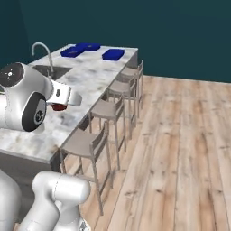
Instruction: Take the cupcakes from the fridge and place them on the empty tray on the dining counter.
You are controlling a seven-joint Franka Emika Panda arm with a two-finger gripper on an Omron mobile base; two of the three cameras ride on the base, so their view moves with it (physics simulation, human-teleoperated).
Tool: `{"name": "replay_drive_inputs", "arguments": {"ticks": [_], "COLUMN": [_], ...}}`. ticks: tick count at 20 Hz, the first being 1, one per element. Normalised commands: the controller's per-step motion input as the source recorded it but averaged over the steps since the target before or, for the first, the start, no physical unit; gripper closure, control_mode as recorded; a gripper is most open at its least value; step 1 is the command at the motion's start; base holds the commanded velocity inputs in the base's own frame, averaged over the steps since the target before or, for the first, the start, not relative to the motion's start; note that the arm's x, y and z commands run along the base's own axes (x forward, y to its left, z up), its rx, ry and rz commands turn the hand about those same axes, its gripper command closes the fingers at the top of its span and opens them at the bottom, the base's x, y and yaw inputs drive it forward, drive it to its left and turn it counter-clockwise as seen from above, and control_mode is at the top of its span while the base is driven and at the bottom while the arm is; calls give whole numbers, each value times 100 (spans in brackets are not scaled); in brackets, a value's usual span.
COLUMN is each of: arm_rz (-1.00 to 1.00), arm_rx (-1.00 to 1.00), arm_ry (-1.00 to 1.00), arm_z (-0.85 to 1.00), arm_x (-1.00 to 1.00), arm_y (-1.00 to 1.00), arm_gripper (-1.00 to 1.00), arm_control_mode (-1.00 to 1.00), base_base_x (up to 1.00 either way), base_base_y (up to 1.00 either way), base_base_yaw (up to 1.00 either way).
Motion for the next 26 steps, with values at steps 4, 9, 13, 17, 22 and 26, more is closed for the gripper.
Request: {"name": "replay_drive_inputs", "arguments": {"ticks": [4, 9, 13, 17, 22, 26], "arm_rz": [0, 0, 0, 0, 0, 0], "arm_rx": [0, 0, 0, 0, 0, 0], "arm_ry": [0, 0, 0, 0, 0, 0], "arm_z": [0, 0, 0, 0, 0, 0], "arm_x": [0, 0, 0, 0, 0, 0], "arm_y": [0, 0, 0, 0, 0, 0], "arm_gripper": [100, 100, 100, 100, 100, 100], "arm_control_mode": [100, 100, 100, 100, 100, 100], "base_base_x": [35, 84, 100, 100, 100, 100], "base_base_y": [-100, -100, -96, -75, -45, -33], "base_base_yaw": [-4, -1, 0, 0, 0, 0]}}
